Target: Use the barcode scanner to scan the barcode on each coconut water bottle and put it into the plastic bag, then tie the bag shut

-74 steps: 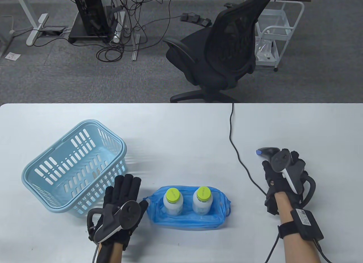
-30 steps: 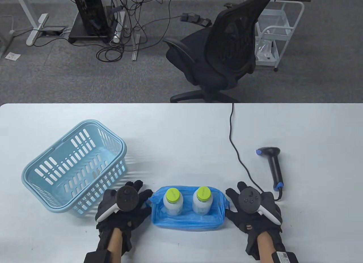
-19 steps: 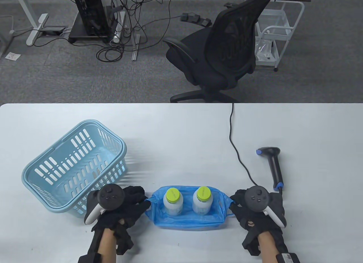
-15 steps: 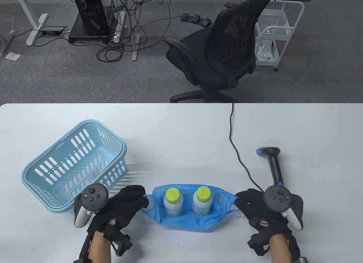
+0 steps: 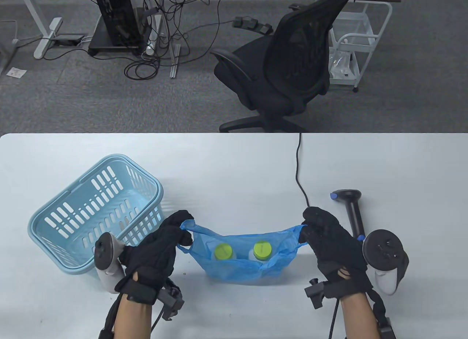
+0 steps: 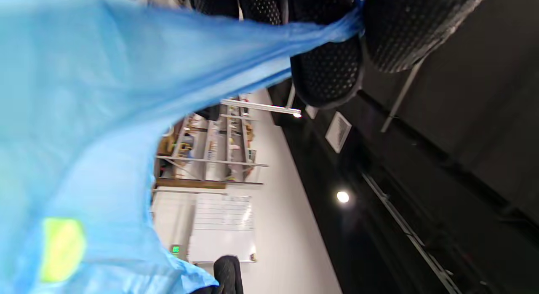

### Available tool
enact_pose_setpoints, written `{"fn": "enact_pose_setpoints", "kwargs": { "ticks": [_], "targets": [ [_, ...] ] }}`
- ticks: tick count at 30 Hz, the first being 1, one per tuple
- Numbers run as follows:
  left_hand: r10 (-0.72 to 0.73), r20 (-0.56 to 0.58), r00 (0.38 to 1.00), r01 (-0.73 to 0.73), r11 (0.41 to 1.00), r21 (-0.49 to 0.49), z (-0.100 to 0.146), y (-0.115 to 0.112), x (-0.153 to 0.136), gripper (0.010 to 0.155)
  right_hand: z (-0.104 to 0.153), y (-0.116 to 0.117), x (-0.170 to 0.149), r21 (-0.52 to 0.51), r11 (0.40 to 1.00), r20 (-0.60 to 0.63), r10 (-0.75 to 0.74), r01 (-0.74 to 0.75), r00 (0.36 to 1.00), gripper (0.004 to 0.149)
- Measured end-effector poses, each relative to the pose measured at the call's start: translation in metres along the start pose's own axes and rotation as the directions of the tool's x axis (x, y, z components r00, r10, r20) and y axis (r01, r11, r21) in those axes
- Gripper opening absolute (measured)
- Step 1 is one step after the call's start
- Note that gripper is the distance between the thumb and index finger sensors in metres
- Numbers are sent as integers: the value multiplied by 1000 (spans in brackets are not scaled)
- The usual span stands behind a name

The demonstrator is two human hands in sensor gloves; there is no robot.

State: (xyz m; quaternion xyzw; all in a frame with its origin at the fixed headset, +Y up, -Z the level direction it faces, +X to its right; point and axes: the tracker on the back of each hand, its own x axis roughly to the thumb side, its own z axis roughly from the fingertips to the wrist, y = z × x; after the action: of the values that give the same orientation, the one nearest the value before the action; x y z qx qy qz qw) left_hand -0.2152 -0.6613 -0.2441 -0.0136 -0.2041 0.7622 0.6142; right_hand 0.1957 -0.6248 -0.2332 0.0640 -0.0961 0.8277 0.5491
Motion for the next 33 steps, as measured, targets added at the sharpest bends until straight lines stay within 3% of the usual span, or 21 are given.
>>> {"fn": "enact_pose_setpoints", "kwargs": {
  "ticks": [4,7,14,20,22,24,26,27,30,33],
  "targets": [
    [-75,120,990,90,989,-118,-13,-25,3,45,-2,10,30,6,999,90,52,-53,995,52],
    [-226,208,952,266,946,-186,-20,-48,3,51,-6,21,55,107,983,174,132,-152,976,44],
    [-463,230,856,511,825,-241,-33,-78,-4,74,-7,57,100,250,876,444,274,-412,853,42],
    [-571,175,802,591,720,-362,-33,-86,-15,100,-5,76,108,270,841,518,284,-469,807,40],
    [-595,171,785,611,699,-373,-33,-89,-19,96,-4,82,107,269,837,539,280,-477,794,41],
    [-574,143,806,582,728,-363,-34,-92,-23,86,-4,87,104,303,821,552,262,-484,791,41],
    [-518,99,850,518,784,-343,-33,-93,-28,56,-7,86,99,309,828,535,255,-467,806,43],
    [-497,91,863,496,800,-338,-32,-93,-30,50,-8,82,96,301,839,522,254,-454,814,44],
    [-466,84,881,462,807,-369,-32,-88,-34,47,-15,67,82,248,855,464,308,-456,830,48],
    [-414,58,909,404,835,-373,-32,-84,-38,47,-23,62,64,305,797,428,375,-522,822,51]
  ]
}}
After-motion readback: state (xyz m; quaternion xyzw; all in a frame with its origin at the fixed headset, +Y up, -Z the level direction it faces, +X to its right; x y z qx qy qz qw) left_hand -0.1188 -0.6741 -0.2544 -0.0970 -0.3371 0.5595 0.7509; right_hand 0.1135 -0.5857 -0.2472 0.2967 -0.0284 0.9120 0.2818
